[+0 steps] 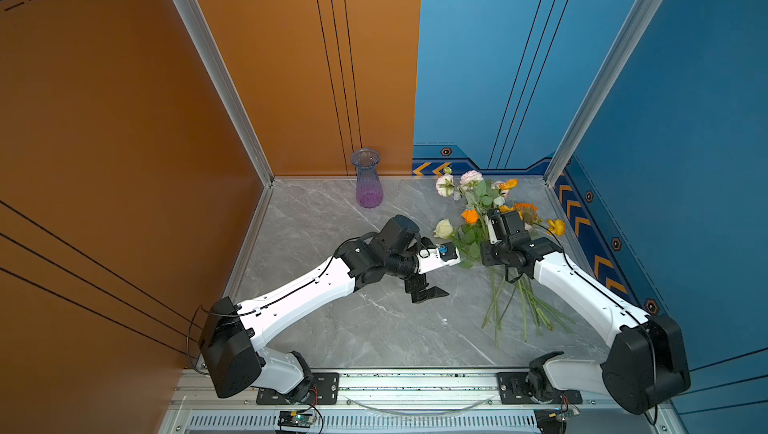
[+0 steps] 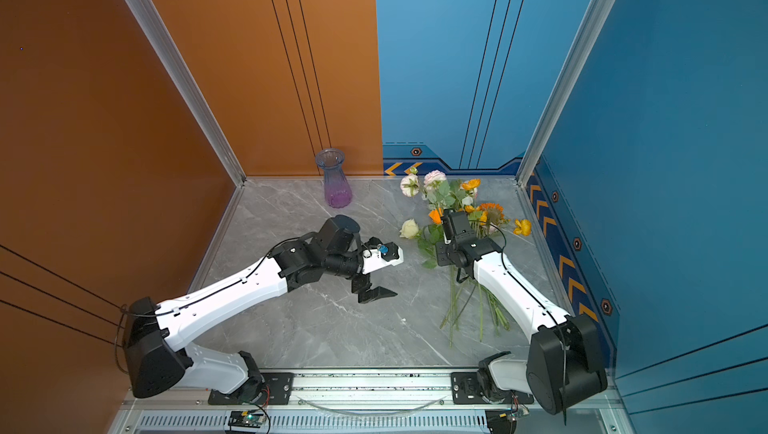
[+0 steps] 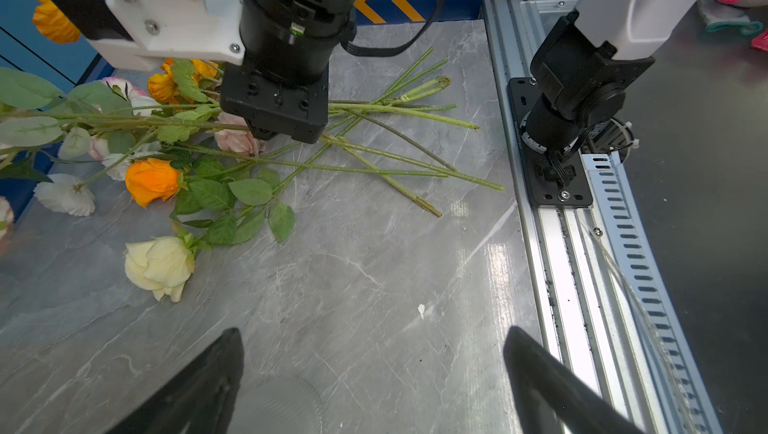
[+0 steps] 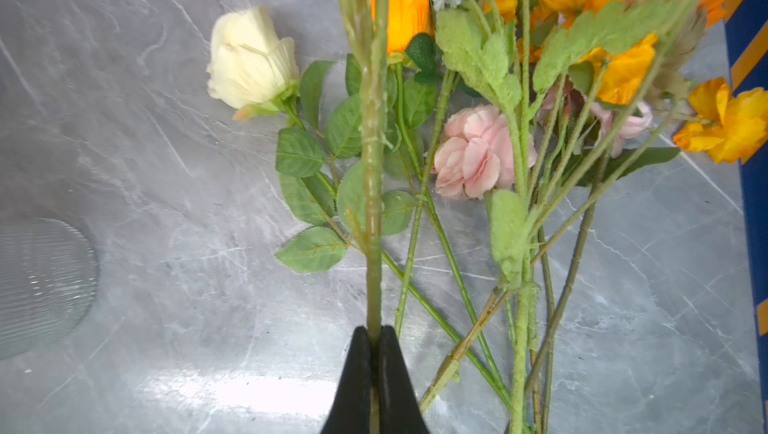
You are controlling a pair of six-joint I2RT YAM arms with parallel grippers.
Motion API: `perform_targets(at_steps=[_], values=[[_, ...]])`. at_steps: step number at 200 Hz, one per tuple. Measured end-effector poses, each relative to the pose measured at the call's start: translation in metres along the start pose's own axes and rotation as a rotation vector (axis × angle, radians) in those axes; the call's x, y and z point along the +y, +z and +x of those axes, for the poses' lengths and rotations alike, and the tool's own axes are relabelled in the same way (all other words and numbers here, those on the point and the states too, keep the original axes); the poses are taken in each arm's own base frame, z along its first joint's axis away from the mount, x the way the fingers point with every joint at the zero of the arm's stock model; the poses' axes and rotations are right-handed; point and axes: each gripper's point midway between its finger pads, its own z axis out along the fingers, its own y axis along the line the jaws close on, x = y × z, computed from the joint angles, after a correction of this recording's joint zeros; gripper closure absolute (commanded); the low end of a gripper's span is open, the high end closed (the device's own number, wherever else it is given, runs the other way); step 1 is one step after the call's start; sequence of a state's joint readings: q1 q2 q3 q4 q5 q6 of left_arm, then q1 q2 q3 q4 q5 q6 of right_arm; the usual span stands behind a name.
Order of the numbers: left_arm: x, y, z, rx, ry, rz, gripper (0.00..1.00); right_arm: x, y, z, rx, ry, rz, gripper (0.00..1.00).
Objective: Arrange the flowers into the vase
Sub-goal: 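Lift the pink rose stems high with the right gripper toward the clear vase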
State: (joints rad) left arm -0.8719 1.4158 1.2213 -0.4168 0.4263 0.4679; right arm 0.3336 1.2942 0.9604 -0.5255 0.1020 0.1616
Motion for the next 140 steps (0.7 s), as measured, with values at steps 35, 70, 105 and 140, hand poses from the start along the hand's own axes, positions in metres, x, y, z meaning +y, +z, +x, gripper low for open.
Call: perform_targets(at_steps=[35,70,105,140], values=[[0.002,-0.004,-0.002,-0.004,0.018,-0.018,0.02,0.010,-0.028,-0.026,-0.134,0.083,-0.109,1.00],[0.004,-0.030,-0.017,-0.062,0.046,-0.056,0.02,0.018,-0.048,-0.046,-0.229,0.140,-0.191,1.00],[0.008,-0.082,-0.042,-0.180,0.091,-0.130,0.02,0.031,-0.077,-0.065,-0.319,0.136,-0.247,1.00],[0.008,-0.124,-0.037,-0.247,0.126,-0.230,0.02,0.051,-0.138,-0.113,-0.486,0.094,-0.329,1.00]])
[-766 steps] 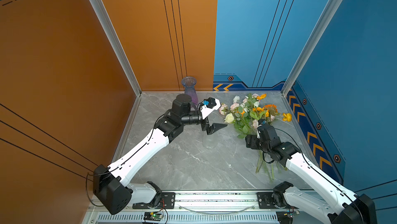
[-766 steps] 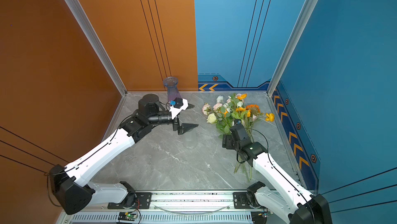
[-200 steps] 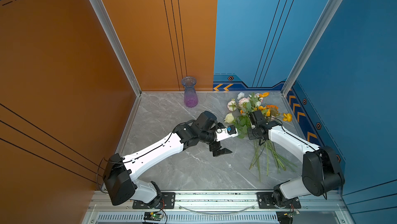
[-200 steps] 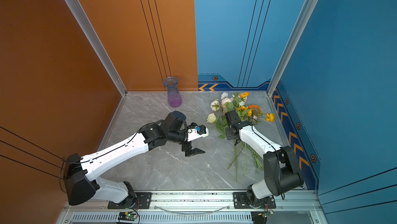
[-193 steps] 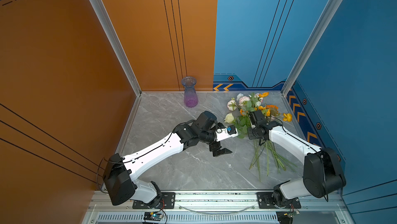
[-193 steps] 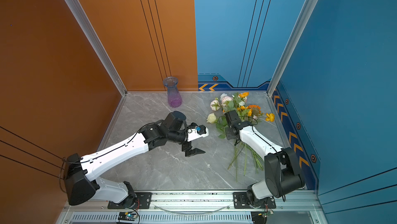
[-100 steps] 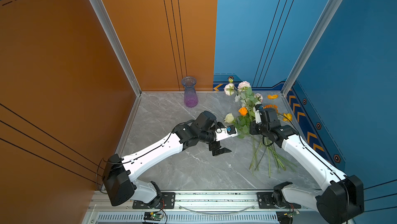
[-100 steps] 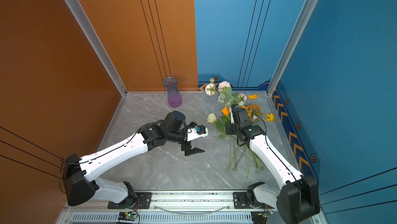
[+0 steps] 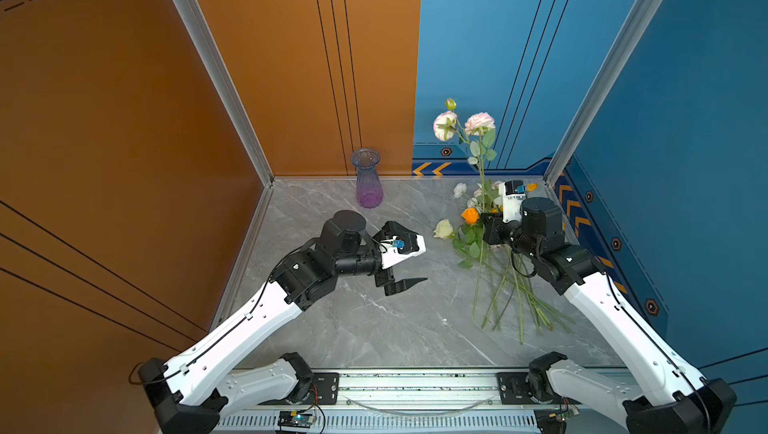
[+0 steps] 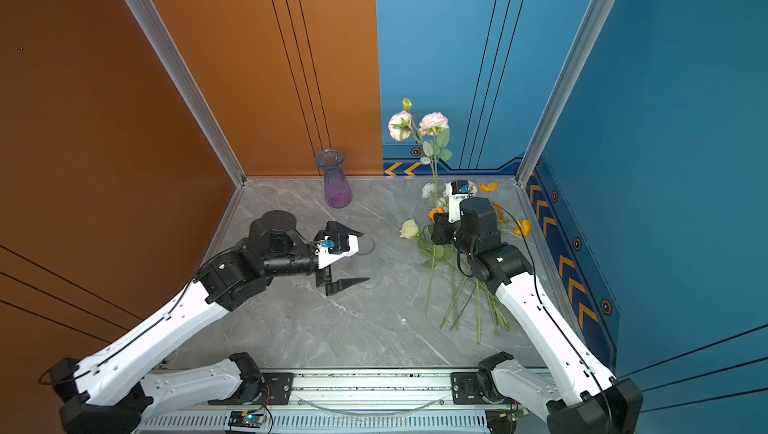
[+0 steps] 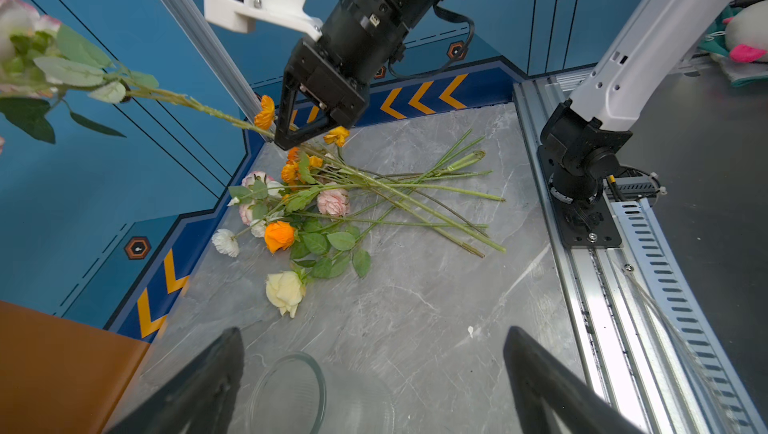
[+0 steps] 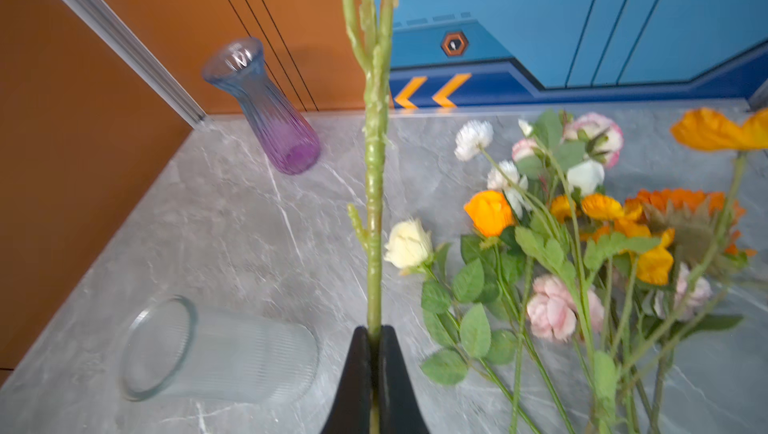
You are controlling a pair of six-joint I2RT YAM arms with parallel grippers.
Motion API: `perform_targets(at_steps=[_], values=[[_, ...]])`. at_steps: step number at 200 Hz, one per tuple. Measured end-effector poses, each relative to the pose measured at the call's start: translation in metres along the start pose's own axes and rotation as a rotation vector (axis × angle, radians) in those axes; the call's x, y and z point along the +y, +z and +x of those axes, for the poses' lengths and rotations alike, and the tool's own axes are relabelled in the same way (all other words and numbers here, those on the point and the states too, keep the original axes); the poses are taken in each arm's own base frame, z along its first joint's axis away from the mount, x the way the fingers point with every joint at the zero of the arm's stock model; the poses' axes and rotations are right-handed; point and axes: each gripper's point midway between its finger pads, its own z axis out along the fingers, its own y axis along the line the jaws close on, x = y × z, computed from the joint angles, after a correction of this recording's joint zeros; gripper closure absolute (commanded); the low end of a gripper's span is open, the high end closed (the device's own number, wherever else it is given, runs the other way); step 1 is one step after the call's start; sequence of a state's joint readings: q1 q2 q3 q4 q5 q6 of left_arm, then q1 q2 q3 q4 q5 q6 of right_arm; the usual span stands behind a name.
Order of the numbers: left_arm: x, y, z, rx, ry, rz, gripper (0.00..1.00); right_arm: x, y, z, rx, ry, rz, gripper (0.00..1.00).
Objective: Arrange the flowers into the vase
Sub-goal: 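Lift the pink rose stems high with the right gripper toward the clear vase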
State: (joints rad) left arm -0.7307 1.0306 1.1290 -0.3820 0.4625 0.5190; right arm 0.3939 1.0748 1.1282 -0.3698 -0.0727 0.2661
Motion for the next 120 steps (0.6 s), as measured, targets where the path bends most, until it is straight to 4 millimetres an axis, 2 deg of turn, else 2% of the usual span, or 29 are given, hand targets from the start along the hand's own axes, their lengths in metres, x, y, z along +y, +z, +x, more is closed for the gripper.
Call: perform_targets(at_steps=[28,58,92,120], values=[[0.009,-0.014,0.019,-0.021,-0.041,-0.050,0.02,0.046,-0.022,-0.050,-0.144,-0.068,-0.108,1.00],[0.024,-0.016,0.030,-0.023,-0.136,-0.043,0.02,0.092,-0.037,-0.087,-0.291,-0.144,-0.191,1.00],[0.040,-0.025,0.033,-0.048,-0.204,-0.063,0.02,0.127,-0.029,-0.112,-0.407,-0.188,-0.230,1.00],[0.045,-0.027,0.029,-0.091,-0.224,-0.062,0.02,0.150,-0.013,-0.121,-0.450,-0.202,-0.246,1.00]])
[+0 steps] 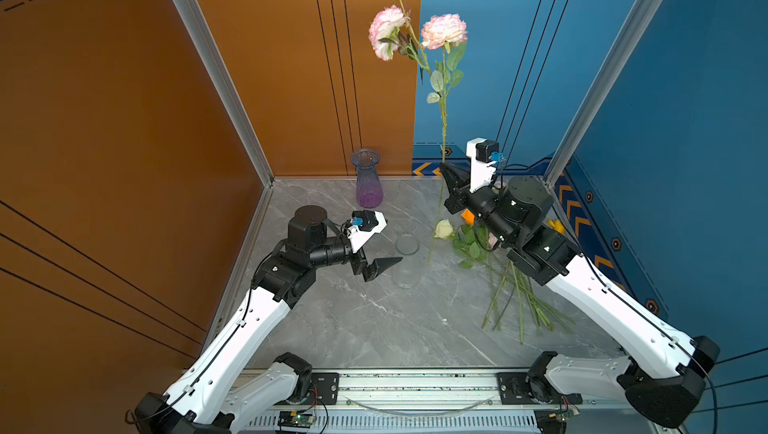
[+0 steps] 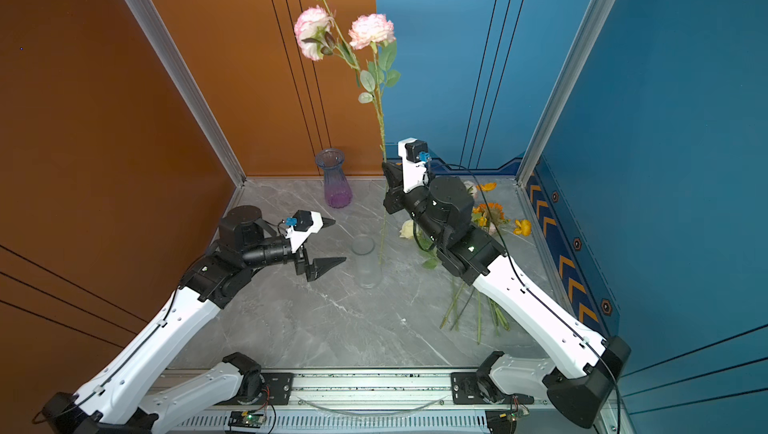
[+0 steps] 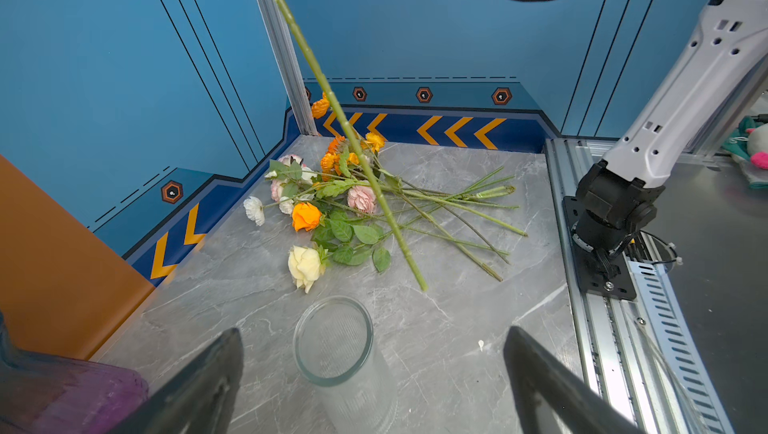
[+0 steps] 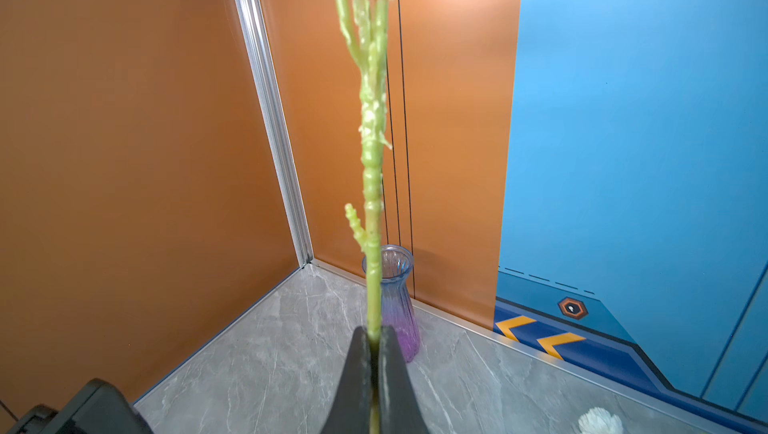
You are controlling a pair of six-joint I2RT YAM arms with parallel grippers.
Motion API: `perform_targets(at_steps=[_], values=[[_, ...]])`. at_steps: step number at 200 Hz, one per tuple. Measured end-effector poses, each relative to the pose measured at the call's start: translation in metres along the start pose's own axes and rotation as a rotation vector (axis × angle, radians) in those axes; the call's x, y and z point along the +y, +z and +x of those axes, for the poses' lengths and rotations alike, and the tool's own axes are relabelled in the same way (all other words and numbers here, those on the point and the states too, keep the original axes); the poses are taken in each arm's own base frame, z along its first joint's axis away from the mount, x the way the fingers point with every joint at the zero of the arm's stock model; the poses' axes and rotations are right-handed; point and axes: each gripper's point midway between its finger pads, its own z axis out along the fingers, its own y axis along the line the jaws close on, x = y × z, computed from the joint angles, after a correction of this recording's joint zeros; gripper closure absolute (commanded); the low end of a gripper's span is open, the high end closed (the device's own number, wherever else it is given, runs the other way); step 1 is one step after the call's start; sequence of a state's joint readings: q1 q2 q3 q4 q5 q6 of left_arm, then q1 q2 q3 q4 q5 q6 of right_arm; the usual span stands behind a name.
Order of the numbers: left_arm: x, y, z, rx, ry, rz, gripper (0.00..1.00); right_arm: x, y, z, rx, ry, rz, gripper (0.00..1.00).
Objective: Arrange the flowers into the vase
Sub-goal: 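Lift the pink rose stems high with the right gripper toward the clear vase, then lower the pink rose stems into the clear glass vase with the right gripper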
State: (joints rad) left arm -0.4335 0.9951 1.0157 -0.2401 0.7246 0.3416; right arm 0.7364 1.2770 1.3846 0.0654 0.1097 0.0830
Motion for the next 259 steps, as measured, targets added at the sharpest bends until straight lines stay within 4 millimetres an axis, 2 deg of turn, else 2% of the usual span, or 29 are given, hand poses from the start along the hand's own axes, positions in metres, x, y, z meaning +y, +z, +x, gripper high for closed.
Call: perform_targets(at_steps=[42,72,102,130,165,179,201,259], values=[[0.003,0.000,0.005,-0.002,-0.038,0.004,0.02,0.021,0.025,0.005,-0.028,-0.025,-0.024,1.00],[0.004,0.000,0.004,-0.007,-0.053,0.009,0.02,0.022,0.035,0.007,-0.046,-0.031,-0.013,1.00],[0.005,-0.001,0.003,-0.014,-0.055,0.009,0.02,0.023,0.037,0.012,-0.071,-0.039,-0.002,1.00],[0.008,-0.001,0.000,-0.030,-0.045,0.006,0.02,0.026,0.038,0.042,-0.048,-0.047,-0.003,1.00],[0.011,-0.003,-0.001,-0.035,-0.046,-0.001,0.02,0.033,0.032,0.109,0.030,-0.079,-0.016,1.00],[0.011,-0.003,-0.001,-0.035,-0.046,0.002,0.02,0.033,0.029,0.130,0.061,-0.088,-0.011,1.00],[0.010,-0.003,-0.002,-0.037,-0.047,0.006,0.02,0.032,0.025,0.142,0.069,-0.088,-0.002,1.00],[-0.003,-0.004,-0.006,-0.050,-0.036,0.031,0.02,0.033,0.007,0.159,0.065,-0.052,0.022,1.00]])
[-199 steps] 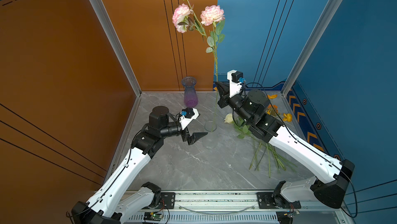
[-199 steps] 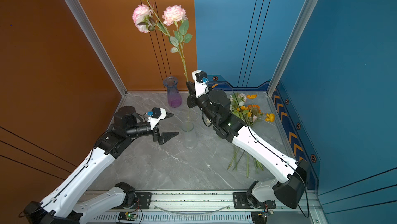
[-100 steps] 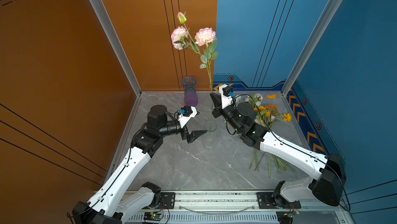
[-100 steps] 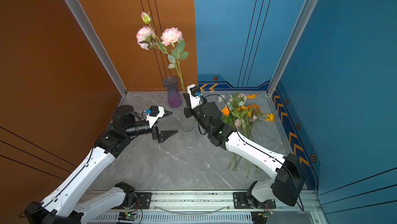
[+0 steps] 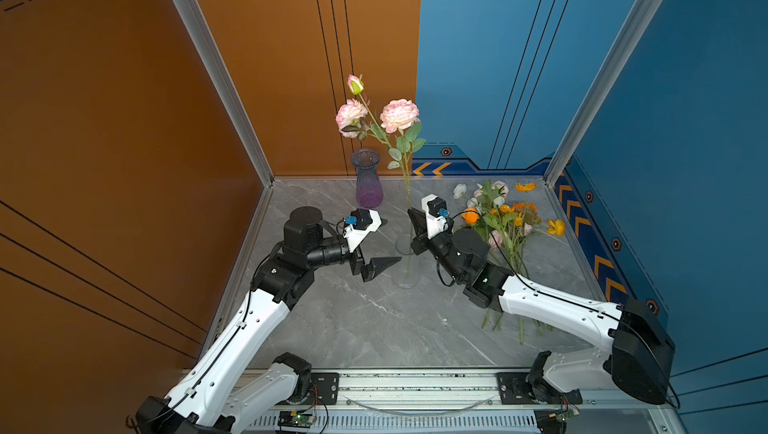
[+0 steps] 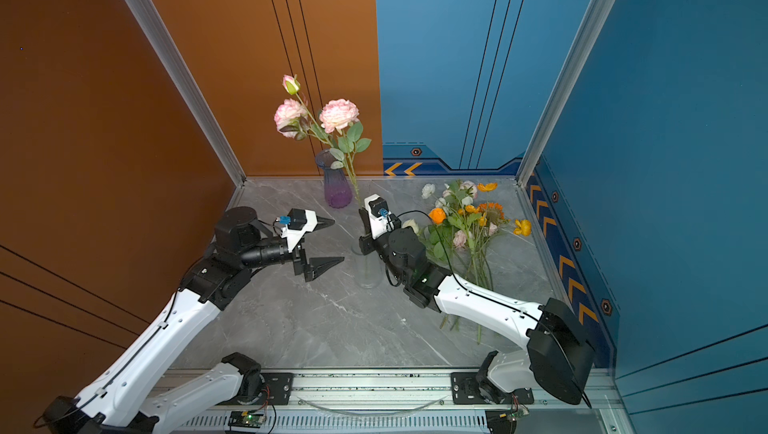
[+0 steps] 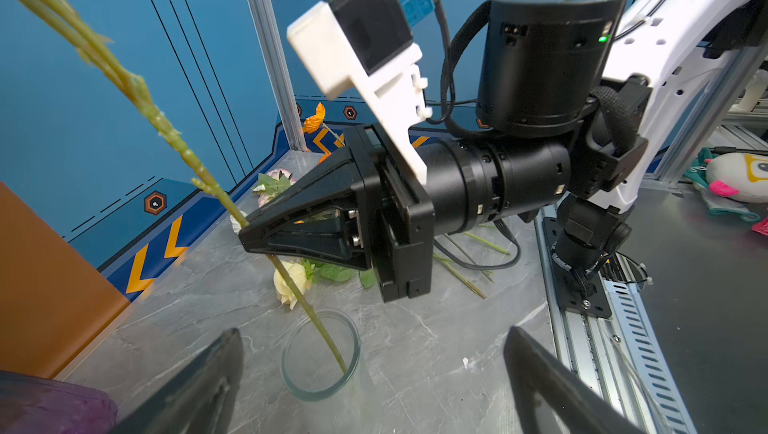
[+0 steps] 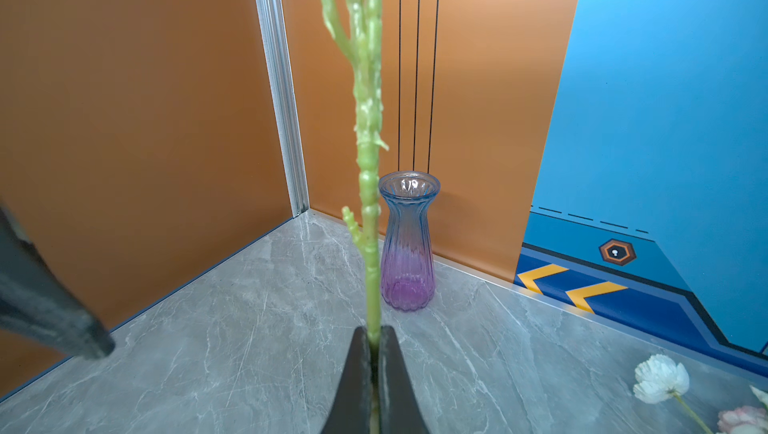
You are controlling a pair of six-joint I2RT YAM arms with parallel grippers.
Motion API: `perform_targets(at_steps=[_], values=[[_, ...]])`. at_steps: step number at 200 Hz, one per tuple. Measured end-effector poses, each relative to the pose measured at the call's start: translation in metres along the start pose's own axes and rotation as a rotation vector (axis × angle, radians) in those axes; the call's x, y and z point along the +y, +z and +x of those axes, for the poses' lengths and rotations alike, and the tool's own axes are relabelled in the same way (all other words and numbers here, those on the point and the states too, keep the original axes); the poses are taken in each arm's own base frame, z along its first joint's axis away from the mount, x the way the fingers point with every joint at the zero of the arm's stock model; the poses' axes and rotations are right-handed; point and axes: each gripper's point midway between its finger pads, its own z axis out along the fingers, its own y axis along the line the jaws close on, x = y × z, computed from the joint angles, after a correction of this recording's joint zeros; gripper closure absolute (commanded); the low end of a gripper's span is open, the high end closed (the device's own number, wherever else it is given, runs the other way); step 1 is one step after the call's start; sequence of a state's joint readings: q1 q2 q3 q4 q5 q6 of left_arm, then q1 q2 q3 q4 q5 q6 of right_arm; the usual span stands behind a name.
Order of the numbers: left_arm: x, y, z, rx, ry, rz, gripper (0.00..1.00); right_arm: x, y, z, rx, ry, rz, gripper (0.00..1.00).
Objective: Arrange the flowers into the vase
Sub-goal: 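Lower the pink rose stems into the clear glass vase with the right gripper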
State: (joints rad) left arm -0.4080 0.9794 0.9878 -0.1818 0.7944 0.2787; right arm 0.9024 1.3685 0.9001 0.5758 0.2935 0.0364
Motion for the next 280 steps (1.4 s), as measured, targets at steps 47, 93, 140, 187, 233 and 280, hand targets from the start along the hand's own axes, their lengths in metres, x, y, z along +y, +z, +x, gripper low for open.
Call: perform_targets(at_steps=[47,93,140,187,233,280], values=[[0.000,0.000,0.000,0.001,-0.001,0.001,0.02,0.000,-0.007,0.025,0.035,0.020,0.016,1.00],[0.001,0.002,0.003,0.007,-0.007,0.003,0.02,-0.001,-0.007,0.028,0.034,0.047,0.031,1.00],[0.002,0.003,0.004,0.010,-0.010,0.004,0.02,0.000,-0.001,0.046,0.072,0.051,0.038,1.00],[0.001,0.003,0.004,0.009,-0.010,0.007,0.02,-0.001,0.001,0.050,0.094,0.070,0.048,0.99],[0.001,0.003,0.004,0.009,-0.010,0.008,0.02,0.000,0.007,0.053,0.136,0.075,0.054,0.84],[0.001,0.003,0.004,0.009,-0.010,0.008,0.02,0.001,0.006,0.065,0.182,0.081,0.049,0.72]])
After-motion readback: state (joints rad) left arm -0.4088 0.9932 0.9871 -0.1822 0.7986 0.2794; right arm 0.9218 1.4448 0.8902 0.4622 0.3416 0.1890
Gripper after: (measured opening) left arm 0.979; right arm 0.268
